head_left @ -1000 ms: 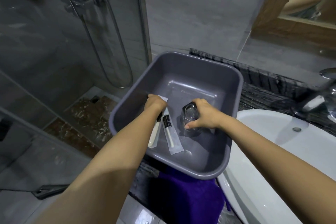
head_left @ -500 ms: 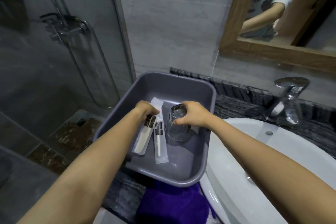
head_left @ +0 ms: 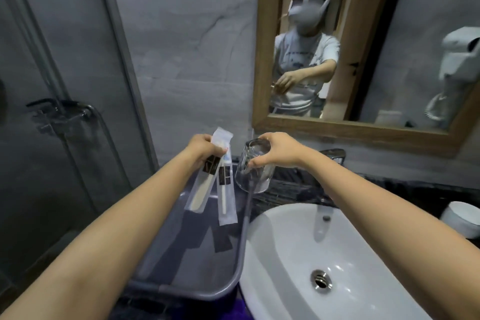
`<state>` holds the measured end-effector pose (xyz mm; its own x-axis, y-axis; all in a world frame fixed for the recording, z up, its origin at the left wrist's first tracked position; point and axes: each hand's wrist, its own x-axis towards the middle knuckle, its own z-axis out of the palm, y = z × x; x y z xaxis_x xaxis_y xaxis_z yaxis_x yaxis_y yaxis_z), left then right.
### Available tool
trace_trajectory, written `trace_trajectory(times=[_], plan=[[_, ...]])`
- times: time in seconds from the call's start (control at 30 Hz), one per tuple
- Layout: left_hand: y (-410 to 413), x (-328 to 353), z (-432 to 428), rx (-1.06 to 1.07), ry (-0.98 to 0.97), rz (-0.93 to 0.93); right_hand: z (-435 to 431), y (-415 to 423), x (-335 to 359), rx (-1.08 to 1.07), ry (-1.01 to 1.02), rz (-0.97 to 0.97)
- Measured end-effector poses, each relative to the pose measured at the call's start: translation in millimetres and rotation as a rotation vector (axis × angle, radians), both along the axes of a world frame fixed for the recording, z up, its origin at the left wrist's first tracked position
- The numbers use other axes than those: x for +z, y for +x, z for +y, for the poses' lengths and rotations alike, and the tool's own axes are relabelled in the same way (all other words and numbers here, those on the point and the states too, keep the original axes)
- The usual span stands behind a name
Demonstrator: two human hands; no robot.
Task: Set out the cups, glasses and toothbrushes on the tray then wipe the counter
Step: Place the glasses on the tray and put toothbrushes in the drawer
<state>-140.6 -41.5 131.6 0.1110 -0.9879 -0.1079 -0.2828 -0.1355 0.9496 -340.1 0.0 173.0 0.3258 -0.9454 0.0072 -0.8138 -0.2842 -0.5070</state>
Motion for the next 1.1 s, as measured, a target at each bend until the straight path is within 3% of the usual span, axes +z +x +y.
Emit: trace_trajectory(times=[0.3, 0.67, 0.9, 1.1], plan=[[-132, 26, -9, -0.158, -0.071, 0.096, 37, -132, 26, -0.185, -0.184, -0.051], [-319, 25, 0, -0.357, -0.035, 0.155, 71, -328, 43, -0.430, -0.115, 0.034], [-405, 11, 7, -0.364, -0.056, 0.115, 59, -424, 27, -0.569, -0.114, 0.000], [-427, -7, 0, -0.302, -0.049, 0.116, 26, -462, -6, -0.639, -0.158, -0.071]])
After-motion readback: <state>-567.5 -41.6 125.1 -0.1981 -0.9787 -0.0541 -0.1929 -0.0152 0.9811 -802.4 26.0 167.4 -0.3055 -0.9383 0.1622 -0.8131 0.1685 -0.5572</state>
